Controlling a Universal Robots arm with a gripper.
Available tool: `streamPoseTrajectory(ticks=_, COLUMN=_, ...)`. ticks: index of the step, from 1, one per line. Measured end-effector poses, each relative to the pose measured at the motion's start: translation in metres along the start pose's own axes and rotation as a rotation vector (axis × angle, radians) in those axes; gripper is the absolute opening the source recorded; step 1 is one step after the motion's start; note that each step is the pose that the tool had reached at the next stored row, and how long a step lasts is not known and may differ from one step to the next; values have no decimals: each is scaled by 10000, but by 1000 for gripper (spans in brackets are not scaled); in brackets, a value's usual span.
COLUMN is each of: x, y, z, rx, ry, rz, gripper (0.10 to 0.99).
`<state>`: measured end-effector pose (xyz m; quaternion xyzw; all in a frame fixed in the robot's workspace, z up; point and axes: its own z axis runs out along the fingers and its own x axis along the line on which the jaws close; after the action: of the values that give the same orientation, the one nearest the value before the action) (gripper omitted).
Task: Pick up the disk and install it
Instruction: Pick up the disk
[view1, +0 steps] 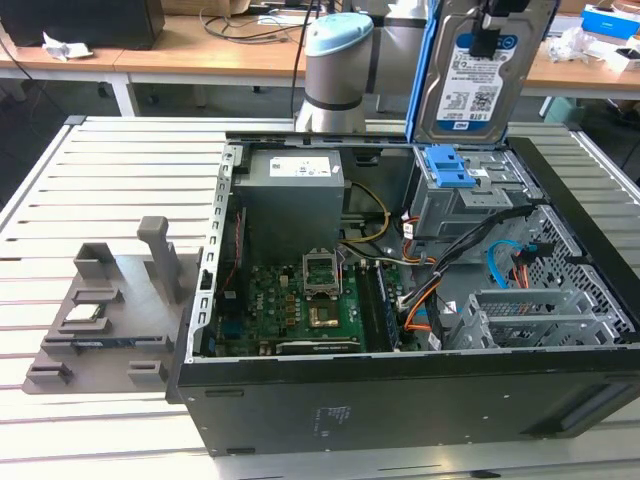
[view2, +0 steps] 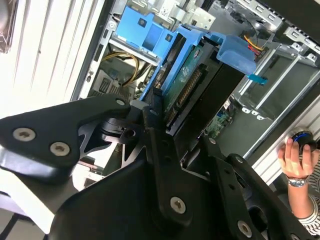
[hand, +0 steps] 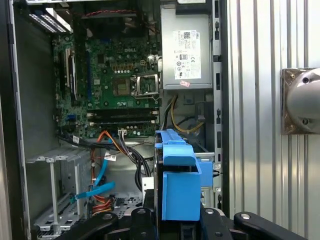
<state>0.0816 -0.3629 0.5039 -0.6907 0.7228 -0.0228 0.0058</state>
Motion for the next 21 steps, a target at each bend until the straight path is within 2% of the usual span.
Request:
streamPoseTrajectory(ticks=4, x=-10, y=-210, z=8, rx=0, ry=0, rz=0, gripper=357)
streamPoseTrajectory(ticks=9, x=-17, y=-376, z=15, rx=-1, ry=-1, rz=0, gripper=357)
streamPoseTrajectory(ticks=12, x=-24, y=-533, z=21, rx=0, ry=0, rz=-1, gripper=357)
streamPoseTrajectory(ticks=14, x=-27, y=-598, z=24, rx=0, ry=0, rz=0, gripper=357)
streamPoseTrajectory(ticks=17, x=-35, y=-756, z=30, rx=0, ry=0, rz=-1, gripper=357)
streamPoseTrajectory(ticks=19, x=-38, y=-837, z=34, rx=0, ry=-1, rz=-1, gripper=357)
streamPoseTrajectory(ticks=21, x=-41, y=-869, z=35, rx=0, ry=-1, rz=-1, gripper=357)
